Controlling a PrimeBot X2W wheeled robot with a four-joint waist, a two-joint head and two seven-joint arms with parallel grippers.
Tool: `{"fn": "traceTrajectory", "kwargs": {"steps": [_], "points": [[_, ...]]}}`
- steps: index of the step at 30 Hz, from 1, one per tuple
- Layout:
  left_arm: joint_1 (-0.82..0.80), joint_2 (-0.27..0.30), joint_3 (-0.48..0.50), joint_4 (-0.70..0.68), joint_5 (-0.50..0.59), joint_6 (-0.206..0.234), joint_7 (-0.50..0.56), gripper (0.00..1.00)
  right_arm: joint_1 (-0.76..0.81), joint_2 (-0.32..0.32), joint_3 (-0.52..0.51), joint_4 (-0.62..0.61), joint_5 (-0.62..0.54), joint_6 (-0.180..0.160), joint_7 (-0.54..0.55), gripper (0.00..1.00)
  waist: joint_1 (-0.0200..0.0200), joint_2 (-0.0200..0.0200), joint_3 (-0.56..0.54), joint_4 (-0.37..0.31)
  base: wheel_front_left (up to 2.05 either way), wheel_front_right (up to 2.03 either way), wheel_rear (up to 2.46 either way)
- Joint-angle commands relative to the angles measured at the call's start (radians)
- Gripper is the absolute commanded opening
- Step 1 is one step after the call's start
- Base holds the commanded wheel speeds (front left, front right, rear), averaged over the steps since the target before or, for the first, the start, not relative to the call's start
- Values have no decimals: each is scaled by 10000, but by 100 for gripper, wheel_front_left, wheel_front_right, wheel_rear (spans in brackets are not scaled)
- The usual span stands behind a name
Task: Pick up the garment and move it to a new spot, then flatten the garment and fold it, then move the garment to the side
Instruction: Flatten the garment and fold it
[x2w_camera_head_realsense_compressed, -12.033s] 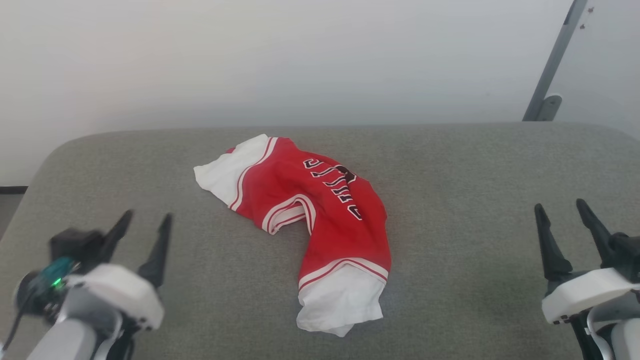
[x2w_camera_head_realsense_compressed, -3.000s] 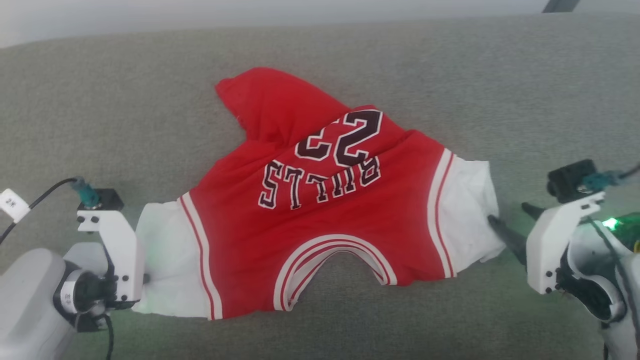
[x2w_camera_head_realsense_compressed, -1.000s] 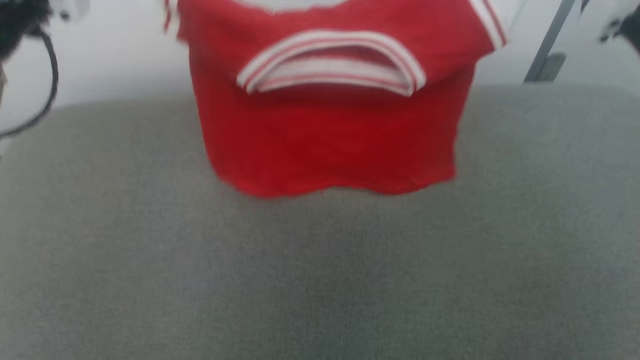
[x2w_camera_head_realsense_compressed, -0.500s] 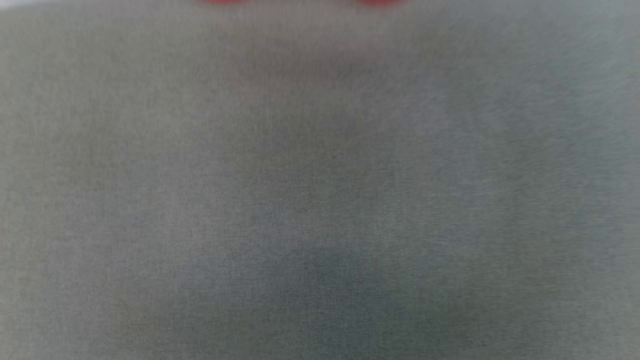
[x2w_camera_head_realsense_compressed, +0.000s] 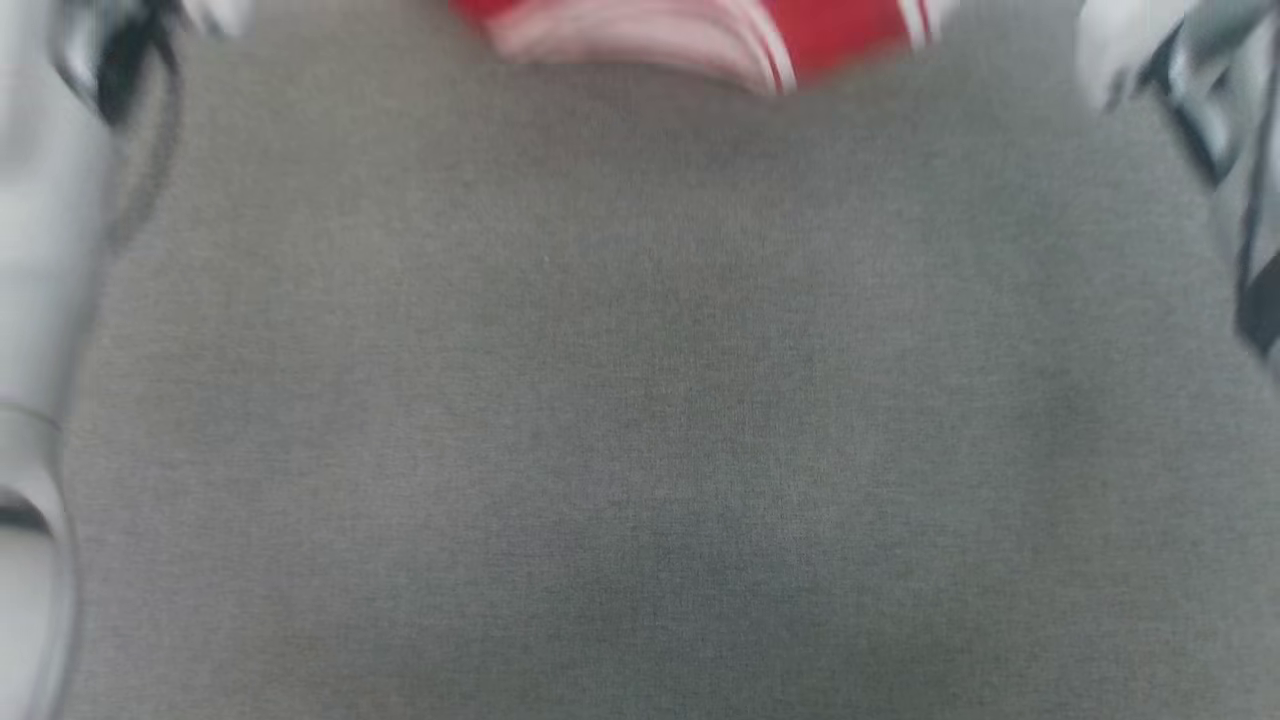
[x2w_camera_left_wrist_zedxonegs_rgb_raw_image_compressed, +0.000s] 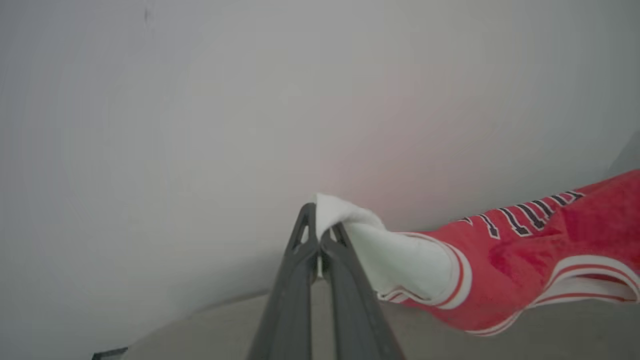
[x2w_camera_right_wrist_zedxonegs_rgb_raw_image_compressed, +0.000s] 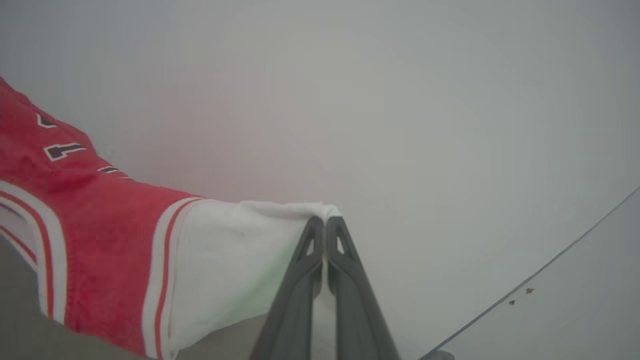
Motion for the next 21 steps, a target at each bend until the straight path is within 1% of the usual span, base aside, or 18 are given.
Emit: {"fn": "traceTrajectory", "kwargs": {"steps": [1, 2, 3, 4, 6, 9, 13, 15, 17, 21], "points": [[717, -23, -301, -179, -414, -28, 496, 0, 522, -43, 458, 94, 601, -14, 219, 0, 0, 0, -448, 28, 0, 0, 0], [1078, 12, -463, -367, -752, -31, 840, 0, 827, -51, 743, 34, 972, -14, 356, 0, 0, 0, -570, 20, 0, 0, 0], [1451, 81, -573, -534, -1023, -34, 1192, 0, 1067, -195, 956, -37, 1312, -14, 481, 0, 0, 0, -700, 33, 0, 0, 0], [1451, 81, -573, -534, -1023, -34, 1192, 0, 1067, -195, 956, -37, 1312, -14, 481, 0, 0, 0, -700, 33, 0, 0, 0], [2233, 364, -864, -963, -1521, -35, 1868, 0, 1664, -351, 1531, -346, 2050, -14, 873, 0, 0, 0, -951, 25, 0, 0, 0], [3306, 782, -1095, -1614, -2174, -35, 2732, 0, 2494, -844, 2228, -1043, 3194, -14, 1594, 0, 0, 0, -1290, 17, 0, 0, 0], [4793, 1403, -1185, -2596, -2784, -19, 3656, 0, 3624, -1780, 3143, -2349, 4713, -14, 2750, 0, 0, 0, -1700, 23, 0, 0, 0], [5566, 1718, -1195, -3318, -3043, 147, 4018, 0, 4177, -2363, 3580, -3089, 5411, -14, 3388, 0, 0, 0, -1889, 63, 0, 0, 0], [6414, 2108, -1188, -4187, -3256, 412, 4396, 0, 4708, -2905, 3823, -3859, 6177, -14, 3968, 0, 0, 0, -2033, 89, 0, 0, 0], [8029, 2979, -1017, -6303, -3750, 1293, 4952, 0, 5703, -3971, 4180, -5274, 7353, -14, 5029, 0, 0, 0, -2241, 156, 0, 0, 0]]}}
